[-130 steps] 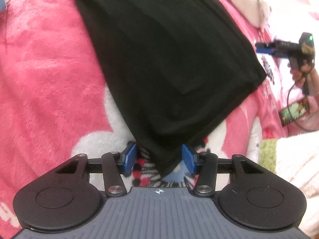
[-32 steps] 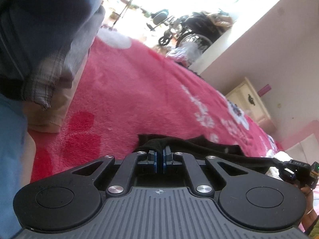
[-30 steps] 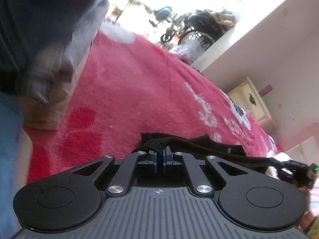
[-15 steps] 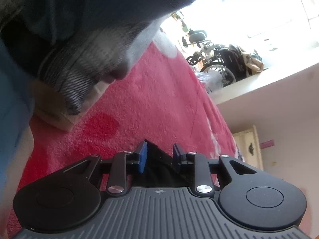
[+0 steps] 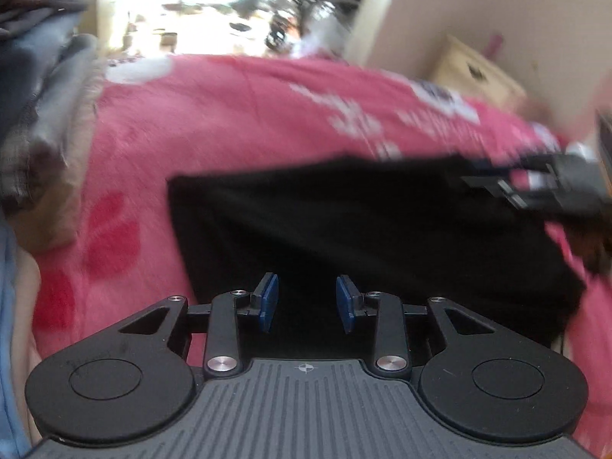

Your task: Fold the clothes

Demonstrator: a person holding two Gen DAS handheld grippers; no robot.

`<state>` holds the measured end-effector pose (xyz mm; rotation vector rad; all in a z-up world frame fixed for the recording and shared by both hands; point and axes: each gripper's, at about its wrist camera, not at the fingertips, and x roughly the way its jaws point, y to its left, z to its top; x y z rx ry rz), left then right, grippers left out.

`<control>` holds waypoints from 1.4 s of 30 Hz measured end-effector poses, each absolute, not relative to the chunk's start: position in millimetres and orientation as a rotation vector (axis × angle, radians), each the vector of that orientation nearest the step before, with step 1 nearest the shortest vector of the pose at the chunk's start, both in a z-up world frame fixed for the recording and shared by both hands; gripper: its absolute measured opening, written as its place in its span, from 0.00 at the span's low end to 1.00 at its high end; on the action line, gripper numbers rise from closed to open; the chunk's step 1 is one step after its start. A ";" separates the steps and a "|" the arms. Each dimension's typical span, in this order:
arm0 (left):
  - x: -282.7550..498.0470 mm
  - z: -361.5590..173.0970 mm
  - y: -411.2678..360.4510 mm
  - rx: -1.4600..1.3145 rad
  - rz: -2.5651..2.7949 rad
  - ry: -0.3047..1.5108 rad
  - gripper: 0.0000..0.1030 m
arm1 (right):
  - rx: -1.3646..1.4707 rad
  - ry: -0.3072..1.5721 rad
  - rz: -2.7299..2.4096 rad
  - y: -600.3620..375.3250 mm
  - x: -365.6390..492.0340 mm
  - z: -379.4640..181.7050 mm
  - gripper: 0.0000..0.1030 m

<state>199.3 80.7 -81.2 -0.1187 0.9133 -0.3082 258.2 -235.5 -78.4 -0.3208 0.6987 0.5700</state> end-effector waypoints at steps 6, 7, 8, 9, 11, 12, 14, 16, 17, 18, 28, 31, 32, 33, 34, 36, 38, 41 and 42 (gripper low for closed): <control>162.9 -88.7 68.2 0.010 -0.362 0.968 0.33 | -0.534 0.684 0.622 -196.0 271.4 -86.2 0.32; 156.9 -89.9 66.1 0.032 -0.370 0.977 0.33 | -0.556 0.692 0.628 -193.5 274.3 -89.3 0.32; 153.3 -92.0 65.4 0.045 -0.377 0.987 0.33 | -0.577 0.702 0.632 -191.0 276.2 -92.2 0.32; 150.5 -93.3 64.1 0.063 -0.376 0.985 0.33 | -0.599 0.712 0.636 -188.6 278.1 -95.0 0.32; 144.9 -95.7 61.5 0.100 -0.374 0.979 0.33 | -0.624 0.726 0.629 -187.0 282.0 -98.8 0.19; 142.8 -95.7 60.3 0.117 -0.370 0.973 0.33 | -0.615 0.730 0.626 -187.8 283.0 -97.9 0.10; 139.8 -95.9 57.7 0.143 -0.364 0.970 0.34 | -0.595 0.729 0.616 -188.6 284.8 -95.7 0.03; 136.5 -96.1 54.8 0.173 -0.358 0.969 0.34 | -0.579 0.718 0.604 -188.7 286.3 -92.7 0.02; 134.7 -95.9 53.7 0.187 -0.356 0.967 0.34 | -0.583 0.707 0.595 -188.0 287.3 -91.7 0.02; 133.5 -96.1 52.5 0.201 -0.356 0.965 0.34 | -0.588 0.696 0.586 -187.2 288.3 -90.8 0.01; 125.9 -98.7 43.9 0.290 -0.350 0.942 0.34 | -0.520 0.715 0.443 -185.2 320.6 -107.7 0.08; 120.4 -97.7 41.9 0.303 -0.349 0.935 0.34 | -0.315 0.722 0.435 -211.9 327.0 -92.9 0.40; 120.2 -97.5 41.7 0.307 -0.351 0.934 0.34 | -0.225 0.702 0.434 -227.0 327.7 -84.0 0.43; 120.2 -97.4 41.4 0.310 -0.352 0.934 0.34 | -0.133 0.681 0.419 -245.7 329.3 -75.1 0.46; 120.5 -97.0 41.5 0.311 -0.353 0.935 0.34 | -0.040 0.665 0.395 -266.8 332.0 -66.9 0.46; 120.9 -96.7 41.4 0.307 -0.352 0.940 0.34 | 0.078 0.657 0.300 -309.3 337.8 -56.0 0.46; 122.0 -97.0 41.0 0.306 -0.350 0.942 0.34 | 0.097 0.677 0.205 -340.8 341.2 -52.8 0.47; 122.6 -97.5 40.8 0.310 -0.348 0.942 0.35 | 0.080 0.719 0.166 -368.6 336.1 -57.4 0.41; 122.8 -97.7 40.8 0.311 -0.348 0.941 0.35 | 0.040 0.724 0.176 -368.1 332.0 -60.0 0.39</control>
